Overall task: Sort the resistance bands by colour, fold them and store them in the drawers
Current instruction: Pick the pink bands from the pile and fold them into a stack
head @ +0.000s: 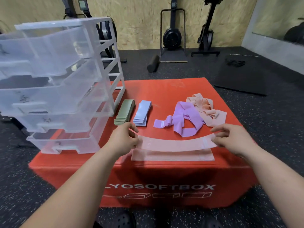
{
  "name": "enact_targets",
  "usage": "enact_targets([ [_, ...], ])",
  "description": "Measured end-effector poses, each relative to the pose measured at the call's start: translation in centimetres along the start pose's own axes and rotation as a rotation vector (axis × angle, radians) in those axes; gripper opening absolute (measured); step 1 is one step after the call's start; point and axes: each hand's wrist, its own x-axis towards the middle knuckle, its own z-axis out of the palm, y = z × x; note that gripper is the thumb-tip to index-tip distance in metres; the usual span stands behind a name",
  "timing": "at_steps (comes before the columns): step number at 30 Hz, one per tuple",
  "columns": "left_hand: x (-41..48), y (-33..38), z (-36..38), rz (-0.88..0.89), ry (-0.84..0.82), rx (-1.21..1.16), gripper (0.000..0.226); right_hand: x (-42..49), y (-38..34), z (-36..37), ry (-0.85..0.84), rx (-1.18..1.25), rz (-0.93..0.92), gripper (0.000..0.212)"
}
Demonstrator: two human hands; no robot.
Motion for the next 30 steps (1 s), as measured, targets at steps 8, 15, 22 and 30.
enact_targets([
  [8,-1.2,-0.9,-0.5,-0.040,-0.007,0.188,0.022,-0.4,1.1,1.8,-0.011,-0.185,0.013,0.026],
  [15,-1.1,-1.3,-0.3,-0.030,-0.015,0.276,0.021,-0.3,1.2,2.3,-0.038,-0.261,0.004,0.025],
  [22,-0.8,-1.7,0.2,0.007,-0.049,0.383,0.016,-0.2,1.0,2.6,-0.072,-0.417,-0.024,0.025],
  [30,-0.1,-2.1,-0.4,0.150,-0.089,0.428,0.024,0.0,0.8,1.8,-0.093,-0.583,-0.178,0.031],
])
